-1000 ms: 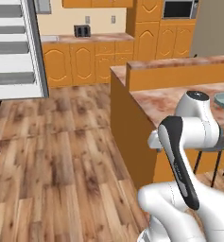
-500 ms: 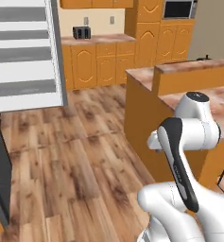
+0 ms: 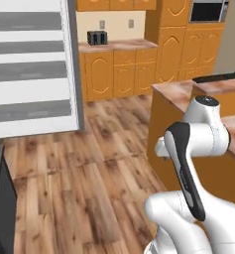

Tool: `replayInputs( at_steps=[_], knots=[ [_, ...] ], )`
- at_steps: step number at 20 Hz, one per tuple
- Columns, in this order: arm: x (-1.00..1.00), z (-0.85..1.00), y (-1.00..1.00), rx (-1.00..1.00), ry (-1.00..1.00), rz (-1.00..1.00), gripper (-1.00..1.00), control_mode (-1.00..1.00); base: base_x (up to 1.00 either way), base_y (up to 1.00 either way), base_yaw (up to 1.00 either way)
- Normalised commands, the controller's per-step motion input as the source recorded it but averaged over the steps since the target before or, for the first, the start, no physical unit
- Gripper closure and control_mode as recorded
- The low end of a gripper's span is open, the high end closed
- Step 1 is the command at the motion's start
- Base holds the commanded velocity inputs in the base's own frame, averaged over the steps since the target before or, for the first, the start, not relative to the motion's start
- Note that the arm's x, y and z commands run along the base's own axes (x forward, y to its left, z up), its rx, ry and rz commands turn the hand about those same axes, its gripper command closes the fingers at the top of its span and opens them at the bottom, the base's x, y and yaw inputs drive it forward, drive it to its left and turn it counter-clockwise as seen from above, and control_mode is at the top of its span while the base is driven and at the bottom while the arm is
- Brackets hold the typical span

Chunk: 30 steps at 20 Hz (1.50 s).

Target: Place the cold items (mango and squash) from the fridge in one tupperware on the dining counter. Place the warm items (kebab skewer and hot dog) in the stove area in another tupperware.

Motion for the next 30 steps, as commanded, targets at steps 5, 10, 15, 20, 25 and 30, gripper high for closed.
replayInputs(
  at_steps=[5,10,15,20,25,30],
  knots=[
    [0.0,0.0,0.0,0.0,0.0,0.0,-1.0,1.0,0.97,-0.43,0.23],
    [0.0,0.0,0.0,0.0,0.0,0.0,-1.0,1.0,0.71,-0.52,0.09],
    [0.0,0.0,0.0,0.0,0.0,0.0,-1.0,1.0,0.93,-0.37,0.17],
    [0.0,0.0,0.0,0.0,0.0,0.0,-1.0,1.0,0.98,-0.27,0.32],
    [0.0,0.0,0.0,0.0,0.0,0.0,-1.0,1.0,0.69,-0.43,0.02],
    [0.0,0.0,0.0,0.0,0.0,0.0,-1.0,1.0,0.7,-0.01,-0.12]
  ],
)
